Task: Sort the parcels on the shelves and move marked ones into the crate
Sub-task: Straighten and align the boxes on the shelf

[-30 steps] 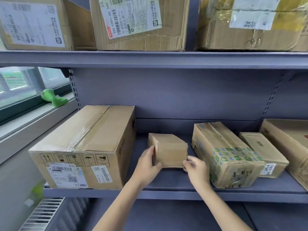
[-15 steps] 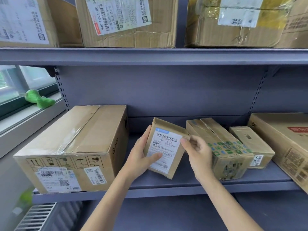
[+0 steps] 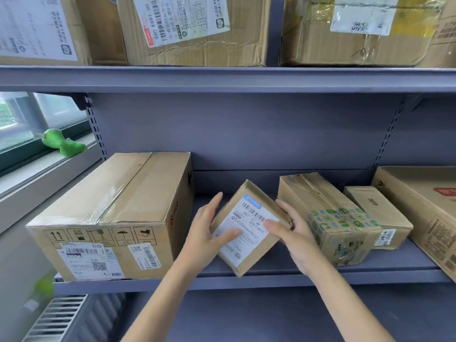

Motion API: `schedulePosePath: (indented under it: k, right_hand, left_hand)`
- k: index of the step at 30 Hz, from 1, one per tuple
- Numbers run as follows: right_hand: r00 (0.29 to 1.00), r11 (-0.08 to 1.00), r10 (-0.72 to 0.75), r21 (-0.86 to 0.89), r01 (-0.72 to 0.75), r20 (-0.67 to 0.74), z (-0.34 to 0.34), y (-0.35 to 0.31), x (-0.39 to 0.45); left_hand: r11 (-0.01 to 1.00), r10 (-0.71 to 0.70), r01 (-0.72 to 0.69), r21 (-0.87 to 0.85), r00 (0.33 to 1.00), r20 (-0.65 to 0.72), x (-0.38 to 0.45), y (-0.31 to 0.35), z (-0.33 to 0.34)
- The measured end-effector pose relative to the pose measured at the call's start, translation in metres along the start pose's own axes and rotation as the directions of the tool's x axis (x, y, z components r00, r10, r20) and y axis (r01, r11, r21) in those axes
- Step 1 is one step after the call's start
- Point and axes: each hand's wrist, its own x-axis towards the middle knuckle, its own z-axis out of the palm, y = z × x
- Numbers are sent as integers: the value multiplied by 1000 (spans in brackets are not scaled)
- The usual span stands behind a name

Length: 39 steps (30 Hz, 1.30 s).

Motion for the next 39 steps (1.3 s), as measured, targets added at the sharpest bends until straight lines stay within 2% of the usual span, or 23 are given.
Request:
schedulePosePath:
  k: [2, 4, 8, 12, 16, 20, 23, 26, 28, 29, 31, 33, 39]
  right_hand:
    - [999, 991, -13, 133, 18, -38, 3, 4, -1]
    - [998, 976, -14, 215, 25, -53, 6, 7, -4]
    - [998, 981, 18, 192, -8, -52, 10, 12, -11]
    - [999, 999, 15, -40, -16, -30, 9, 13, -15]
    - [998, 934, -1, -356, -22, -65, 11, 12, -14]
    - [989, 905, -54, -425, -10, -138, 13, 17, -12]
    - [983, 887, -79, -462, -5, -163, 13, 21, -13]
    - [972, 809, -188, -583, 71, -141, 16, 25, -15]
    - [949, 698, -312, -688, 201, -39, 17, 26, -12]
    - [946, 620, -321, -747, 242, 40, 17, 25, -8]
    - [954, 461, -250, -846, 270, 168, 16, 26, 3]
    - [956, 368, -194, -887, 278, 219, 14, 27, 15]
    - [957, 255, -149, -925, 280, 249, 18, 28, 49]
  left_hand:
    - [996, -50, 41, -84, 993, -104, -2, -2, 4]
    - [979, -105, 81, -185, 986, -128, -3, -6, 8]
    - [962, -167, 100, -254, 952, -255, -5, -11, 12]
    - [974, -131, 69, -217, 949, -286, -4, -13, 11]
    - [995, -57, 31, -100, 960, -274, -4, -11, 13]
    - [997, -61, 47, -65, 970, -237, -4, -11, 17]
    - [1000, -31, 31, 0, 989, -148, -5, -18, 17]
    - [977, -1, 17, 214, 997, -72, -5, -27, 19]
    - [913, 58, -40, 407, 998, -33, 0, -29, 20]
    - [858, 95, -82, 507, 995, 0, 4, -28, 19]
    - [738, 133, -156, 657, 987, 85, 12, -28, 19]
    - [669, 120, -174, 722, 985, 126, 19, -30, 20]
    - [525, 95, -172, 834, 985, 144, 37, -40, 21]
